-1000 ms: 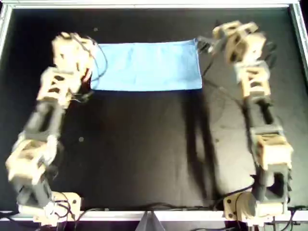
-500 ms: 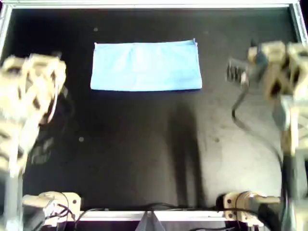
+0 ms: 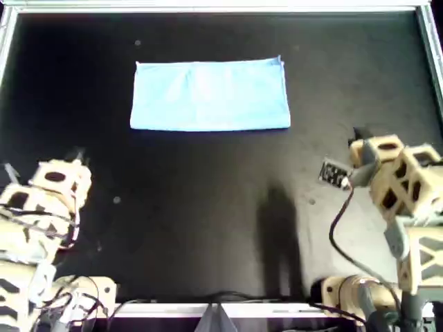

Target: Fold a cloth

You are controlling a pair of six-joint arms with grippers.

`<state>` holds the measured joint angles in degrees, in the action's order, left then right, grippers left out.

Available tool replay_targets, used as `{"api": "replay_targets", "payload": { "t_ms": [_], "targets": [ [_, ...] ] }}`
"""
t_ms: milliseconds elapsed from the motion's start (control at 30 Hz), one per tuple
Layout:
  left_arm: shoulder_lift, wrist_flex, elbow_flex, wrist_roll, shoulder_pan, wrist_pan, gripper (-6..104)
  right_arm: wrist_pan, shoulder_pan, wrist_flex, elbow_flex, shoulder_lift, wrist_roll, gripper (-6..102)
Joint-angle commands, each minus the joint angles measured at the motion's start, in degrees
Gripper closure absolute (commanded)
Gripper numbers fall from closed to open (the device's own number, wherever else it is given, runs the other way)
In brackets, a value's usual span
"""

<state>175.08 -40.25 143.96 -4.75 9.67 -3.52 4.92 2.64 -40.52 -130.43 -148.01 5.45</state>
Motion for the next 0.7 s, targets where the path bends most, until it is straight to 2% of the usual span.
{"api": "replay_targets", "payload": {
  "t_ms": [0,167,333,500,600,667],
  "targets": [
    [1.5,1.8,1.1,-0.3,-1.1,0.0,49,0.0,-1.8,0.0,-2.8,-7.6,-0.18,38],
    [1.5,12.4,9.8,-0.4,-1.3,0.1,49,0.0,-6.7,4.8,-16.3,-23.5,-0.26,29],
    [1.5,23.0,18.6,-0.4,-1.3,0.1,49,0.0,-8.8,9.3,-28.8,-31.0,-0.26,28],
    [1.5,23.7,24.4,-0.4,-1.2,0.1,49,0.0,-8.8,10.7,-35.2,-30.5,-0.26,28],
    [1.5,23.7,28.3,-0.4,-1.3,1.1,49,0.0,-8.8,10.8,-38.3,-30.5,-0.26,28],
    [1.5,23.6,28.7,0.3,-1.3,1.1,50,0.1,-8.7,10.8,-40.9,-30.5,-0.26,28]
  ]
}}
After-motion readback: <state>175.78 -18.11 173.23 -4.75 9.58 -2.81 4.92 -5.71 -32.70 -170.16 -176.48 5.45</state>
